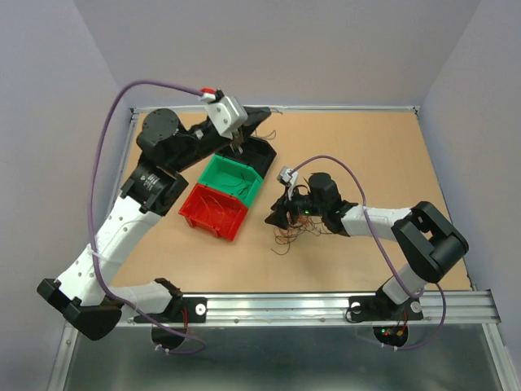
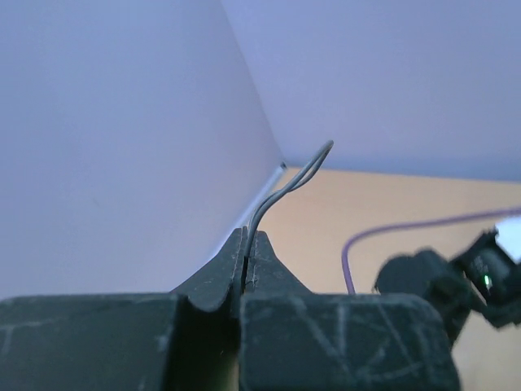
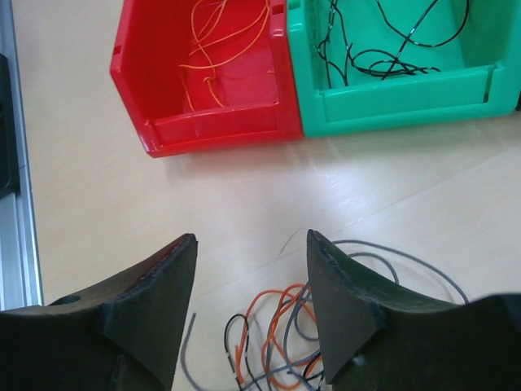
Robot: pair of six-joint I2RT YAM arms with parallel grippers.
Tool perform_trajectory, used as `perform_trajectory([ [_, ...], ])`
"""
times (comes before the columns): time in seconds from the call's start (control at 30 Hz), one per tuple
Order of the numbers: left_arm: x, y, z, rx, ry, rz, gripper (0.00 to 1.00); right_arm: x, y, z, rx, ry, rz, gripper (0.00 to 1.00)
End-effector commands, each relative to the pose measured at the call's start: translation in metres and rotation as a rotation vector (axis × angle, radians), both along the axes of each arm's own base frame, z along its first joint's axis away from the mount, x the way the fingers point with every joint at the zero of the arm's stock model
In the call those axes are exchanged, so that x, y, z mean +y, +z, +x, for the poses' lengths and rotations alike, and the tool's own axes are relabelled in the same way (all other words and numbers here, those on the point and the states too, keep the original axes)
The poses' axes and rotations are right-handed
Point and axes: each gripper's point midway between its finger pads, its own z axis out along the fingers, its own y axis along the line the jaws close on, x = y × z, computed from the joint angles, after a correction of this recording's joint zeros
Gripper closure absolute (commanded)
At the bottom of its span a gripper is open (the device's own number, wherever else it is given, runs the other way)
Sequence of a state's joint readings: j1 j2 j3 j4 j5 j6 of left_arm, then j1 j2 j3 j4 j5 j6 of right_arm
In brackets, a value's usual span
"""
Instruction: Untangle the cables
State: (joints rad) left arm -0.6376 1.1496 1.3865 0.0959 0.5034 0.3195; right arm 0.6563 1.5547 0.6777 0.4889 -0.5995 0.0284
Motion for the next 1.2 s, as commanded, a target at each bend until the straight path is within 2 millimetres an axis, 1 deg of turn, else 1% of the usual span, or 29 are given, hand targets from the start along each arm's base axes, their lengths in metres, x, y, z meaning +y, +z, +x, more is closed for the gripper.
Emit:
perform_trajectory([
  [0.0, 0.024, 0.082, -0.005, -0.081, 0.095, -0.123, 1.0, 0.027, 0.043, 0.019, -0.13, 0.052, 0.099, 0.4],
  [0.03, 0.031, 0.089, -0.001, -0.074, 0.136, -0.139, 1.0, 0.027, 0.041, 0.02, -0.128, 0.052, 0.097, 0.4],
  [0.1, 0.039, 0.104, -0.001, -0.082, 0.175, -0.176, 1.0, 0.027, 0.043, 0.019, -0.13, 0.051, 0.102, 0.39],
  [0.13, 0.046, 0.106, 0.003, -0.071, 0.215, -0.193, 1.0, 0.027, 0.045, 0.019, -0.132, 0.05, 0.104, 0.38],
  [0.17, 0.048, 0.107, 0.004, -0.06, 0.228, -0.204, 1.0, 0.026, 0.05, 0.018, -0.143, 0.049, 0.114, 0.37],
  [0.2, 0.055, 0.107, 0.006, -0.05, 0.265, -0.217, 1.0, 0.023, 0.049, 0.015, -0.145, 0.045, 0.114, 0.37],
  [0.27, 0.059, 0.098, 0.01, -0.026, 0.296, -0.21, 1.0, 0.02, 0.051, 0.013, -0.153, 0.036, 0.116, 0.37],
  [0.37, 0.066, 0.074, 0.013, -0.005, 0.338, -0.174, 1.0, 0.013, 0.057, 0.012, -0.172, 0.006, 0.121, 0.37],
  [0.4, 0.068, 0.055, 0.011, -0.003, 0.344, -0.137, 1.0, 0.011, 0.062, 0.012, -0.182, -0.006, 0.126, 0.37],
  [0.47, 0.071, 0.041, 0.009, -0.017, 0.347, -0.126, 1.0, 0.008, 0.062, 0.008, -0.183, -0.009, 0.125, 0.37],
  [0.5, 0.078, 0.039, 0.002, -0.035, 0.352, -0.13, 1.0, 0.007, 0.062, 0.008, -0.185, -0.015, 0.125, 0.37],
  [0.53, 0.077, 0.016, 0.008, -0.019, 0.37, -0.097, 1.0, 0.004, 0.067, 0.009, -0.194, -0.029, 0.133, 0.37],
  [0.57, 0.079, 0.006, 0.01, -0.011, 0.381, -0.088, 1.0, 0.003, 0.066, 0.008, -0.193, -0.035, 0.13, 0.37],
  [0.6, 0.084, 0.001, 0.008, -0.014, 0.395, -0.088, 1.0, 0.001, 0.068, 0.008, -0.197, -0.042, 0.133, 0.37],
  [0.63, 0.085, -0.025, 0.016, 0.016, 0.416, -0.053, 1.0, 0.0, 0.071, 0.008, -0.2, -0.056, 0.137, 0.37],
  [0.67, 0.088, -0.03, 0.016, 0.013, 0.426, -0.053, 1.0, -0.002, 0.069, 0.008, -0.198, -0.067, 0.133, 0.37],
  [0.7, 0.089, -0.039, 0.018, 0.026, 0.435, -0.045, 1.0, -0.004, 0.07, 0.01, -0.2, -0.081, 0.132, 0.37],
  [0.73, 0.092, -0.061, 0.025, 0.051, 0.452, -0.017, 1.0, -0.006, 0.07, 0.014, -0.2, -0.112, 0.13, 0.37],
  [0.77, 0.094, -0.068, 0.028, 0.057, 0.46, -0.015, 1.0, -0.008, 0.07, 0.015, -0.2, -0.126, 0.128, 0.38],
  [0.8, 0.101, -0.085, 0.034, 0.075, 0.482, 0.005, 1.0, -0.01, 0.07, 0.019, -0.202, -0.155, 0.124, 0.38],
  [0.83, 0.102, -0.092, 0.035, 0.08, 0.471, 0.01, 1.0, -0.011, 0.069, 0.02, -0.199, -0.166, 0.121, 0.38],
  [0.87, 0.104, -0.093, 0.039, 0.067, 0.478, -0.003, 1.0, -0.012, 0.07, 0.022, -0.202, -0.175, 0.12, 0.38],
  [0.9, 0.105, -0.101, 0.045, 0.078, 0.484, 0.006, 1.0, -0.012, 0.07, 0.023, -0.201, -0.183, 0.121, 0.38],
  [0.93, 0.109, -0.104, 0.052, 0.075, 0.488, 0.009, 1.0, -0.013, 0.07, 0.026, -0.201, -0.201, 0.12, 0.38],
  [0.97, 0.106, -0.115, 0.063, 0.103, 0.485, 0.03, 1.0, -0.014, 0.071, 0.027, -0.198, -0.211, 0.122, 0.38],
  [1.0, 0.105, -0.119, 0.069, 0.115, 0.479, 0.036, 1.0, -0.014, 0.071, 0.029, -0.197, -0.218, 0.123, 0.38],
  [1.03, 0.106, -0.113, 0.075, 0.103, 0.462, 0.034, 1.0, -0.014, 0.072, 0.029, -0.19, -0.224, 0.126, 0.38],
  [1.1, 0.1, -0.113, 0.089, 0.11, 0.437, 0.04, 1.0, -0.015, 0.073, 0.032, -0.188, -0.239, 0.127, 0.37],
  [1.17, 0.095, -0.106, 0.097, 0.094, 0.425, 0.031, 1.0, -0.016, 0.072, 0.033, -0.188, -0.247, 0.124, 0.37],
])
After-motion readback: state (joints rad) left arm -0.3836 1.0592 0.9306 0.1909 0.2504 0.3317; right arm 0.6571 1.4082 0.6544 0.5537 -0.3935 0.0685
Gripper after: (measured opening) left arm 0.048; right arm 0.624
